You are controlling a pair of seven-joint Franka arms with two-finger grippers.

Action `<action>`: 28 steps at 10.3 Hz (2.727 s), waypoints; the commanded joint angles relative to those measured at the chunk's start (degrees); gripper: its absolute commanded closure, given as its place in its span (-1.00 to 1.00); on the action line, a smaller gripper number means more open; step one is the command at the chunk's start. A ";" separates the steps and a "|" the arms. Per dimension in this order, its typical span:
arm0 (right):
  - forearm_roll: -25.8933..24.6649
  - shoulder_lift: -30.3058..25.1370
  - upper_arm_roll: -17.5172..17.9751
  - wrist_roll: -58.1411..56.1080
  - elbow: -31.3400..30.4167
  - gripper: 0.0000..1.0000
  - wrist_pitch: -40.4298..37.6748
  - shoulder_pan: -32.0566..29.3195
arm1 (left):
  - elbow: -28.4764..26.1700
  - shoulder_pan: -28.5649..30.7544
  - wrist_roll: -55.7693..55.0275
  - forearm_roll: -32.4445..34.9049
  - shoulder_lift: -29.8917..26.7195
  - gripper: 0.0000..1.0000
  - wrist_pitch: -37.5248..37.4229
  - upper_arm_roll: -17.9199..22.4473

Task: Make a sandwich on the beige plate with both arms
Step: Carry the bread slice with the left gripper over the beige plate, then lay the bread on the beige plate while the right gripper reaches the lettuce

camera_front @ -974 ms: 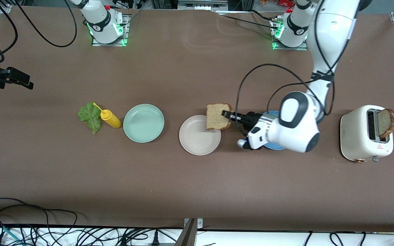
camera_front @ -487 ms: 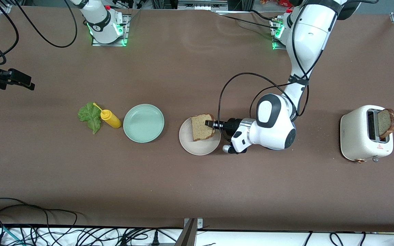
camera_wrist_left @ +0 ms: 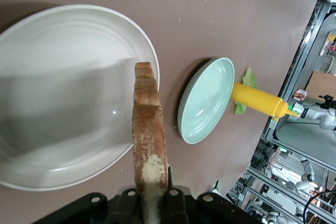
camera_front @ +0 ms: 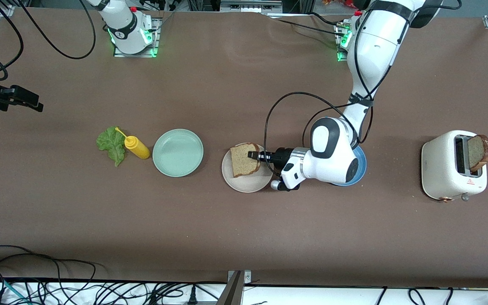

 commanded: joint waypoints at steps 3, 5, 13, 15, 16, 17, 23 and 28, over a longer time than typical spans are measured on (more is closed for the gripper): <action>-0.38 0.07 0.07 -1.00 0.32 -1.00 -0.63 -0.16 | 1.66 -1.55 3.02 -2.56 1.92 1.00 2.38 0.82; -0.38 -0.02 0.07 -0.91 0.23 -1.00 -0.63 -0.16 | 1.57 -1.29 3.38 -2.39 2.44 0.09 2.38 0.91; -0.46 0.24 -0.01 -0.21 -0.90 -1.00 -0.90 -0.25 | 1.31 2.57 2.77 7.07 1.31 -1.00 1.59 1.88; -0.46 1.64 -0.28 -0.30 -1.26 -1.00 -0.20 -0.95 | 1.31 4.07 2.33 12.79 0.60 -1.00 0.46 1.88; -0.64 2.17 -0.37 -0.39 -2.48 -1.00 1.11 -1.12 | 1.40 5.03 2.33 14.82 0.25 -1.00 -1.12 1.88; -1.07 2.09 -0.37 -0.39 -4.84 -1.00 3.21 -1.21 | 1.31 5.74 2.33 16.58 -0.45 -1.00 -2.44 1.96; -0.82 3.57 0.07 -0.91 -25.14 -1.00 24.46 -1.04 | 1.31 7.50 -6.46 45.91 -9.32 -1.00 -11.92 2.67; 0.41 14.81 1.12 -0.91 -26.75 -1.00 34.42 -0.77 | 1.31 12.41 -6.02 53.87 -14.25 -1.00 -18.00 2.93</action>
